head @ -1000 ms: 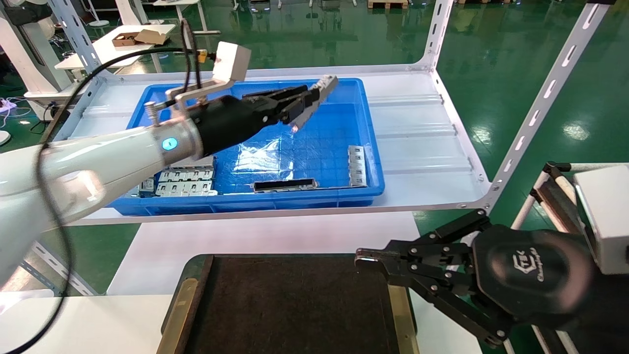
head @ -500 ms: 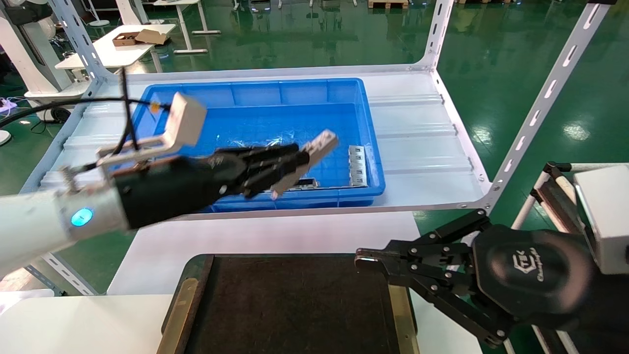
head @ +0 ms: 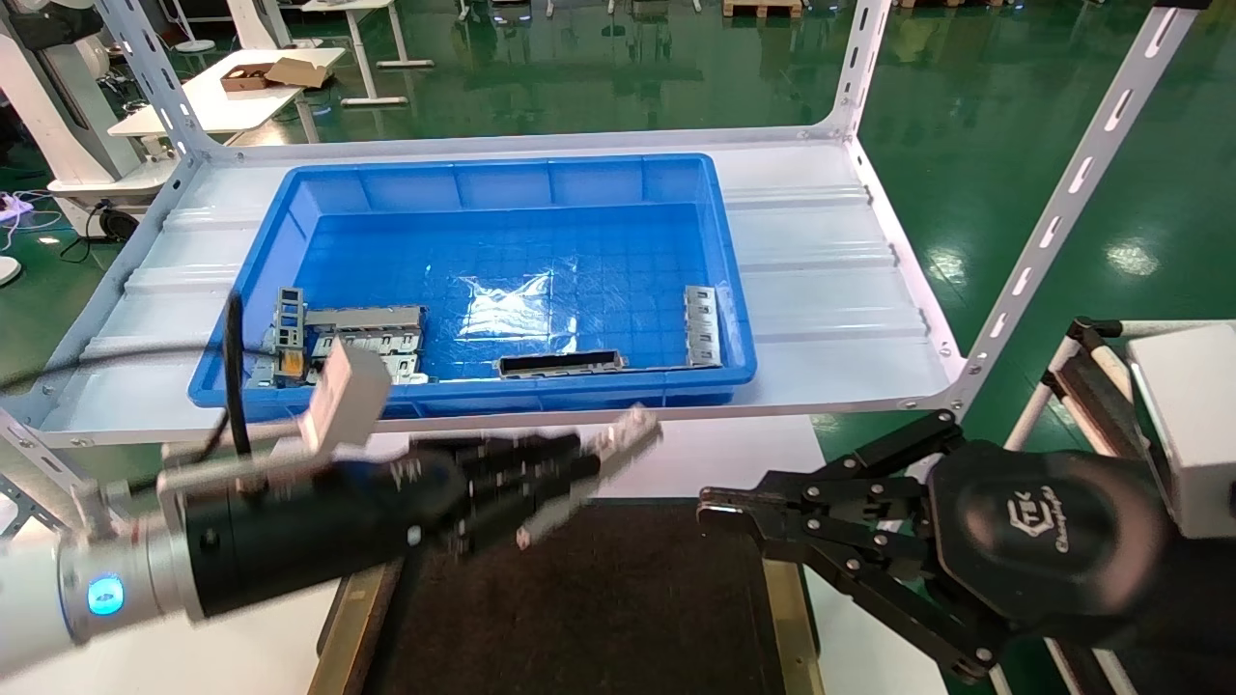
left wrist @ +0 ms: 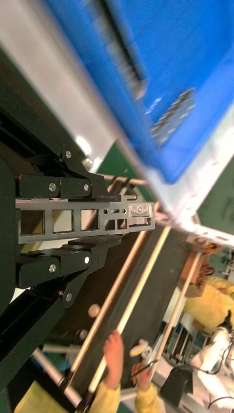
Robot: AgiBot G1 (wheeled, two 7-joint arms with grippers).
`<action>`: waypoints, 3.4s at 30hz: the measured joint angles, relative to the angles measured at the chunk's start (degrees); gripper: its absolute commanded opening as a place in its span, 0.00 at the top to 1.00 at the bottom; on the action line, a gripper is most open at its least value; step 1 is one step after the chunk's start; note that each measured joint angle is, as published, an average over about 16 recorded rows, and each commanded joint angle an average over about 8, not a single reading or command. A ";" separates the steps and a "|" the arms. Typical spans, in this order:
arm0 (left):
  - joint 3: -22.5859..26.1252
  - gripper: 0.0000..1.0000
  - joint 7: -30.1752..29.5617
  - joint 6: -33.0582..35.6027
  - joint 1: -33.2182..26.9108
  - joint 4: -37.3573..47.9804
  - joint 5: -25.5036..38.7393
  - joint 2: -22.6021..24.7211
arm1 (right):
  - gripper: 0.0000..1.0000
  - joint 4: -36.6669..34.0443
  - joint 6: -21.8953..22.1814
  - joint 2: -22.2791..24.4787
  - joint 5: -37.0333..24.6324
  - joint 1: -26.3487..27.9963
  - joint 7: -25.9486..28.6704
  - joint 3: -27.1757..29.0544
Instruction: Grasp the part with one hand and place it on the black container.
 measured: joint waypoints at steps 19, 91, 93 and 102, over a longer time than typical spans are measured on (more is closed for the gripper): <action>3.52 1.00 3.15 -23.58 18.19 0.53 -2.22 9.23 | 1.00 0.00 0.01 0.01 0.01 0.01 -0.01 -0.02; -4.89 0.00 -4.10 -47.60 24.18 14.47 12.40 34.12 | 0.00 0.00 0.04 0.04 0.07 0.02 -0.05 -0.10; -5.10 0.00 -3.96 -45.72 24.79 12.04 12.71 31.73 | 0.00 0.00 0.04 0.04 0.07 0.03 -0.05 -0.10; -7.06 0.00 -2.06 -34.11 27.17 3.26 13.40 19.87 | 0.00 0.00 0.04 0.04 0.07 0.03 -0.05 -0.11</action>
